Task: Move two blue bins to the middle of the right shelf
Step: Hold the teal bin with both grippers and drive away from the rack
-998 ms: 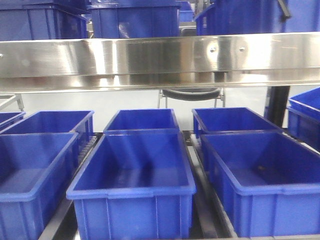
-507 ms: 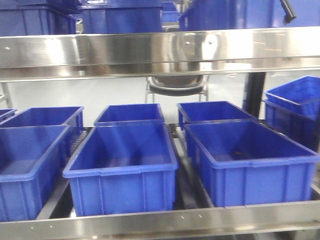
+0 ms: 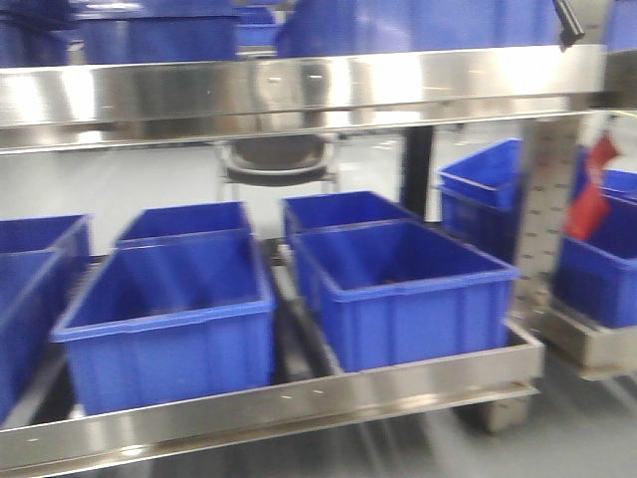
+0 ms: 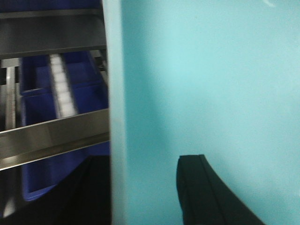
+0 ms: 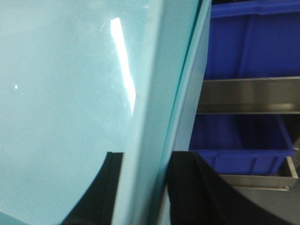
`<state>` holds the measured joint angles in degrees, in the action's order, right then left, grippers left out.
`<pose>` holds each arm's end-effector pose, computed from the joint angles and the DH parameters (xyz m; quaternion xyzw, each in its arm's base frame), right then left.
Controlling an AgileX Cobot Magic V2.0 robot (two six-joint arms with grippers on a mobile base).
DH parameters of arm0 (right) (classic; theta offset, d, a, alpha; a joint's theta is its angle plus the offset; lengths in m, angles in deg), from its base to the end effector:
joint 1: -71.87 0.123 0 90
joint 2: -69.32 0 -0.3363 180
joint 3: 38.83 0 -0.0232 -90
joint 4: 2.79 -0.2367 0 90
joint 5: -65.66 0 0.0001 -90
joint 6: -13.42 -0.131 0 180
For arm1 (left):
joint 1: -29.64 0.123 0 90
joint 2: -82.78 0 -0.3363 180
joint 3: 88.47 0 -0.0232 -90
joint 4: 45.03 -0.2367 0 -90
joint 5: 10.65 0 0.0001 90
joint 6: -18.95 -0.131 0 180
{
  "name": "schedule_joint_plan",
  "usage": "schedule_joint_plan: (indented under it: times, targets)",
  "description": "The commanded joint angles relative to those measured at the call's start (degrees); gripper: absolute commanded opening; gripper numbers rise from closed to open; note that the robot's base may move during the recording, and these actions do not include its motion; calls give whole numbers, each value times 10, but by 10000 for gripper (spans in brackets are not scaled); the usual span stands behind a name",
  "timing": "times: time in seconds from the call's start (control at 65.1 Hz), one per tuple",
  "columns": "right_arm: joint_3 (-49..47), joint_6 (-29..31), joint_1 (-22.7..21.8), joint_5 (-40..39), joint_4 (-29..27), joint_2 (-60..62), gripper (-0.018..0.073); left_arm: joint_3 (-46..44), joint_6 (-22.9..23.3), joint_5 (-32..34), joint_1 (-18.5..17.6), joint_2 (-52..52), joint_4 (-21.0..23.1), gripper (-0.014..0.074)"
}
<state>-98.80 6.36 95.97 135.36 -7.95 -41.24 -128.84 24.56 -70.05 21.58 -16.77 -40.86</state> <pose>0.3597 0.1730 0.5403 -0.1358 0.8557 0.1763 0.4671 0.3573 -0.0589 0.5333 0.0184 0.8590 -0.0969 0.5024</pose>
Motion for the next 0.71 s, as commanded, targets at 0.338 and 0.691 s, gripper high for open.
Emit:
schedule_joint_plan:
  times: [0.338, 0.691]
  targets:
    - [-10, 12, -4, -41, 13, 13, -154, -8, -24, 35, 1, 10, 6, -111]
    - [-10, 12, -4, -41, 13, 13, -154, -8, -24, 35, 1, 10, 6, -111]
